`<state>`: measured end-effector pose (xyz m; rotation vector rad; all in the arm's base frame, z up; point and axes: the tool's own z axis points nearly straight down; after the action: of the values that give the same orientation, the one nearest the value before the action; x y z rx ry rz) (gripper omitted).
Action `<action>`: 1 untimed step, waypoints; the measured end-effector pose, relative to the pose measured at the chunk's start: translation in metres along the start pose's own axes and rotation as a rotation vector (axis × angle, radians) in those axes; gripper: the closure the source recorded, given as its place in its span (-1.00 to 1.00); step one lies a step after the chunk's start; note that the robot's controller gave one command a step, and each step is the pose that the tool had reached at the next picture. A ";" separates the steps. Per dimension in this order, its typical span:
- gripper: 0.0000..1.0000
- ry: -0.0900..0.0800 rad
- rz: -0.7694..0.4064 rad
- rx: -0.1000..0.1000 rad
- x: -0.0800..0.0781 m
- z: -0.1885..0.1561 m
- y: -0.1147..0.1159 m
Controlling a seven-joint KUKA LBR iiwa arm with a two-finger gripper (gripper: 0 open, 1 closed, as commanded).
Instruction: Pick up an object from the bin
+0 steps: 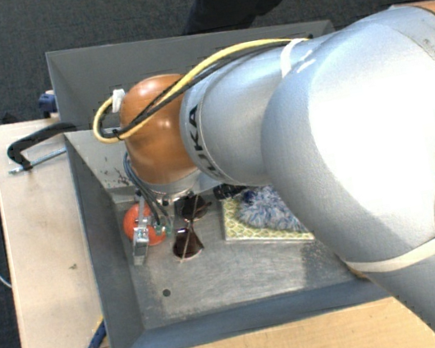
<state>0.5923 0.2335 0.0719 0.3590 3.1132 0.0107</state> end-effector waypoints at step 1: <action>-1.00 0.005 -0.049 0.005 0.017 -0.031 -0.003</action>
Offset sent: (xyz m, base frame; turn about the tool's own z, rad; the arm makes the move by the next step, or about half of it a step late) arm 0.0000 0.0000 0.0000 0.0000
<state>0.5749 0.2340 0.1030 0.2834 3.1268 0.0029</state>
